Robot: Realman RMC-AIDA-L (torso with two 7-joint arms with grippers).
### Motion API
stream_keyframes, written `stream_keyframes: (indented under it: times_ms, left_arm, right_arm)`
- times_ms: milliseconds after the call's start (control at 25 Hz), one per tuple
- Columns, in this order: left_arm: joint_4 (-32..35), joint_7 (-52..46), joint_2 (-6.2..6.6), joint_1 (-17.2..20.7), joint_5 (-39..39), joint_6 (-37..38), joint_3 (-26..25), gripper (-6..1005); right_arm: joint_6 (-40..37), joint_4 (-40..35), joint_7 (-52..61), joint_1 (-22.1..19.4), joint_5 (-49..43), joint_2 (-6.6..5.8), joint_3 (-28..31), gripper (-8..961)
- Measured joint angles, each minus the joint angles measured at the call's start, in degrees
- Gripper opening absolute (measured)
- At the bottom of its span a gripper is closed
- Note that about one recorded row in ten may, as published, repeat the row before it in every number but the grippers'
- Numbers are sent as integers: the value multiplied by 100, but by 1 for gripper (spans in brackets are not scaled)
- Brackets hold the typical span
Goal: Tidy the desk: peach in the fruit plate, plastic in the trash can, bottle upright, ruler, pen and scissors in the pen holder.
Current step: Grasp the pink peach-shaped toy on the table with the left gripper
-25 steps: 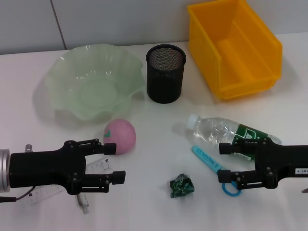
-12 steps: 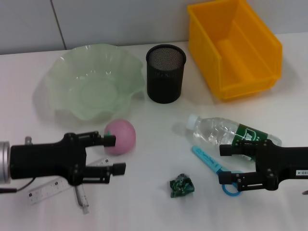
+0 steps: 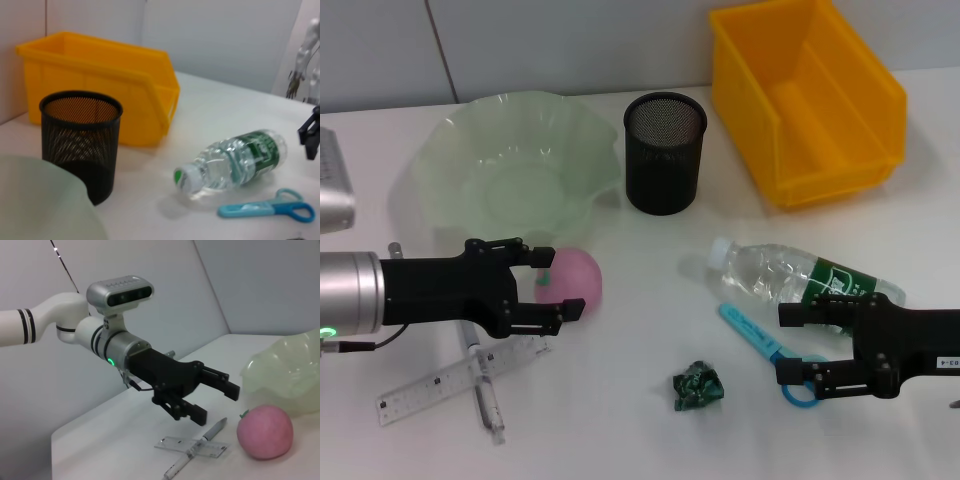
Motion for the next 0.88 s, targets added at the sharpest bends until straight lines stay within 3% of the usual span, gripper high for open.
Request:
stream_keyframes:
  times_ms: [480, 880]
  left_arm:
    - [-1, -4, -18, -35, -27, -1062, 867, 832]
    - [-1, 32, -35, -37, -184, -1570, 1150, 827]
  right_arm:
    - [3, 3, 0, -3, 0, 2, -2, 815]
    - [0, 3, 57, 5, 0, 2, -14, 815]
